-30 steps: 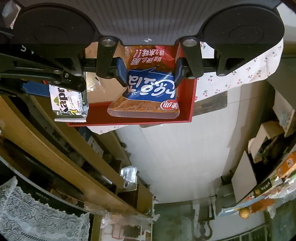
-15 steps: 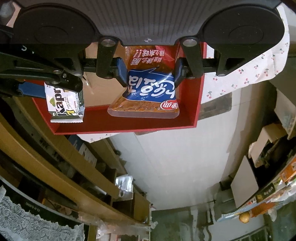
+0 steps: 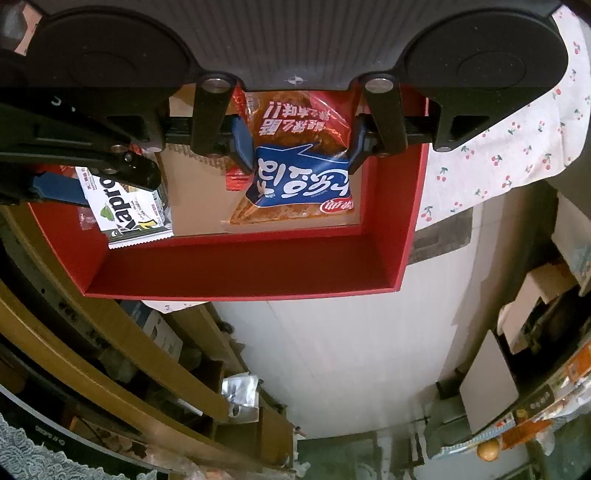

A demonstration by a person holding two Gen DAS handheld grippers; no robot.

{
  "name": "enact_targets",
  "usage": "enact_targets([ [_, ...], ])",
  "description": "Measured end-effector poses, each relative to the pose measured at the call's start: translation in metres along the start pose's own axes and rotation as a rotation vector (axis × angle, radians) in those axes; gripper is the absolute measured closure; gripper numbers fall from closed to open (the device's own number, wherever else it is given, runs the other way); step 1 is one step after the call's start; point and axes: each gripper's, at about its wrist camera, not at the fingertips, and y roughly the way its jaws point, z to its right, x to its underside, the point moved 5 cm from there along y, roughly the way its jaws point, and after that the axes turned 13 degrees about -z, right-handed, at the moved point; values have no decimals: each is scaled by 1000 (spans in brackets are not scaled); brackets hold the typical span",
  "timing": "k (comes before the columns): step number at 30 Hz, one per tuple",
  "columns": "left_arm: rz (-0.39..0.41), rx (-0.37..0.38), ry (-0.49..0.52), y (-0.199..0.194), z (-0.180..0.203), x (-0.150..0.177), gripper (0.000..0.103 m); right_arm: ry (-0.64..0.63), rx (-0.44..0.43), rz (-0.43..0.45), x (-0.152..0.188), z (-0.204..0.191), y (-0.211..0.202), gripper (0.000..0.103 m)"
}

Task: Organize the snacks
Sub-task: 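Carry the bread bag and Kaprons wafer into the red box with both tools, then open both tools to release the bread bag and wafer in the box, then move both tools back toward the purple wafer biscuit and sausage packs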

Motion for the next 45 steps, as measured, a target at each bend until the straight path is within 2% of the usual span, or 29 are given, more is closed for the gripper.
enact_targets([
  [9, -25, -20, -2, 5, -6, 3, 40, -39, 21, 7, 3, -6, 1, 36],
  [20, -32, -25, -13, -1, -11, 3, 32, -42, -7, 6, 1, -6, -5, 36],
  [34, 10, -1, -33, -30, -17, 7, 27, -31, -47, 60, 4, -11, -37, 36],
  [45, 25, -4, -20, -59, -34, 36, 23, -104, -92, 44, 30, -37, -61, 36],
])
